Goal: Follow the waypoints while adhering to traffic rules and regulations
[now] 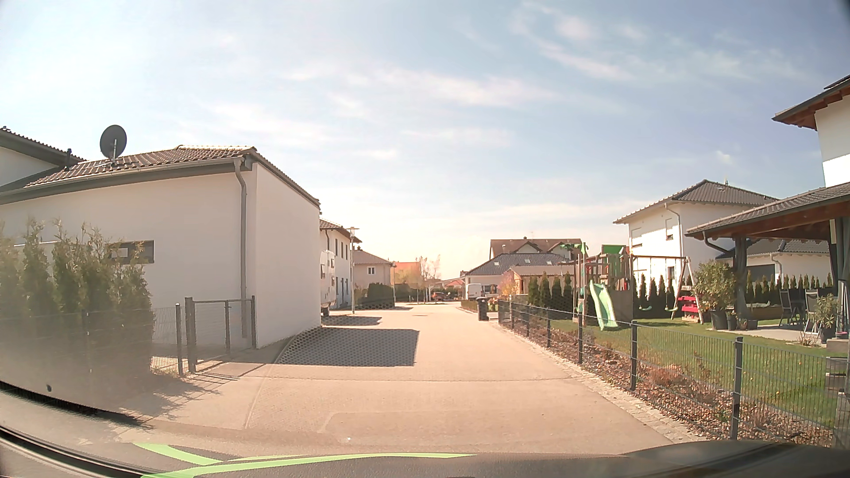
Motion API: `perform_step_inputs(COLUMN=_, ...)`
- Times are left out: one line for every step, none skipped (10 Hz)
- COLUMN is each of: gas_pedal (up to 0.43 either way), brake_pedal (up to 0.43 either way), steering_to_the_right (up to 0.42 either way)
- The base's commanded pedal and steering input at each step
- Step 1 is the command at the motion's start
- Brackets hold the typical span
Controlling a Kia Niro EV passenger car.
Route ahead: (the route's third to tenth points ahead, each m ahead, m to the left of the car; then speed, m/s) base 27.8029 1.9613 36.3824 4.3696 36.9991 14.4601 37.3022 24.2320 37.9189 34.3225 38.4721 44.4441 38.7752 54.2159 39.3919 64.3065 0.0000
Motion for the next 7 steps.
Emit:
perform_step_inputs(gas_pedal=0.0, brake_pedal=0.348, steering_to_the_right=0.0)
perform_step_inputs(gas_pedal=0.0, brake_pedal=0.348, steering_to_the_right=0.0)
perform_step_inputs(gas_pedal=0.0, brake_pedal=0.348, steering_to_the_right=0.0)
perform_step_inputs(gas_pedal=0.0, brake_pedal=0.348, steering_to_the_right=0.0)
perform_step_inputs(gas_pedal=0.0, brake_pedal=0.348, steering_to_the_right=0.0)
perform_step_inputs(gas_pedal=0.0, brake_pedal=0.341, steering_to_the_right=0.0)
perform_step_inputs(gas_pedal=0.0, brake_pedal=0.348, steering_to_the_right=0.0)
